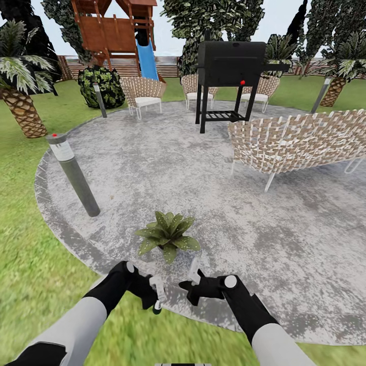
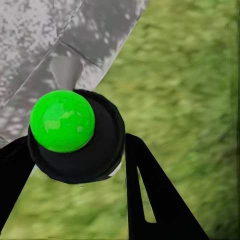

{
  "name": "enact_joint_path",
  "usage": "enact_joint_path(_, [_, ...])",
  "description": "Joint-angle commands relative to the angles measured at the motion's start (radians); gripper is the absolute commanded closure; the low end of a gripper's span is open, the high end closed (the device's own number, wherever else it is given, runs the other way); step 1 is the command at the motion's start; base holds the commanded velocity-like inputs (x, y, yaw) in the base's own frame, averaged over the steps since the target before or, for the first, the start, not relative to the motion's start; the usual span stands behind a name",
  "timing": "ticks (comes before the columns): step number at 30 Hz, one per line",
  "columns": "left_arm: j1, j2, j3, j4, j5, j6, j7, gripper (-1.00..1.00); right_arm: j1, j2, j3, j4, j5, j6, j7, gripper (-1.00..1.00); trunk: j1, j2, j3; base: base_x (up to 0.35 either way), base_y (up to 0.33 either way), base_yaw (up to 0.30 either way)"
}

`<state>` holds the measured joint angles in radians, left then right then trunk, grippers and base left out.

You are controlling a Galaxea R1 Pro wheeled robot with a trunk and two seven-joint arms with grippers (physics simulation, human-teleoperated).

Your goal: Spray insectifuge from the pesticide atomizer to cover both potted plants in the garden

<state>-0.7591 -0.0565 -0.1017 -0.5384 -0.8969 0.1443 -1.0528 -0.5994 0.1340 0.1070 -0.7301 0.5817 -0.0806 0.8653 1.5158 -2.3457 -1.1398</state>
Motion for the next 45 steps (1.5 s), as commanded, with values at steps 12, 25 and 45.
enact_joint_path(12, [0.000, -0.023, 0.000, -0.014, 0.009, 0.010, -0.006, 1.00, 0.000, 0.001, -0.001, 0.000, 0.010, -0.008, 0.001, 1.00, 0.000, 0.000, -0.001, 0.000, 0.000, 0.000])
enact_joint_path(25, [0.000, -0.049, 0.000, -0.003, 0.004, 0.009, -0.006, 1.00, 0.000, 0.002, -0.001, -0.001, 0.010, -0.008, 0.001, 1.00, 0.000, 0.000, -0.001, 0.000, 0.000, 0.000])
enact_joint_path(45, [0.000, -0.067, 0.000, -0.002, 0.008, 0.008, -0.005, 1.00, 0.000, 0.007, -0.001, -0.001, 0.010, -0.008, 0.000, 1.00, 0.000, 0.000, -0.001, 0.000, 0.000, 0.000])
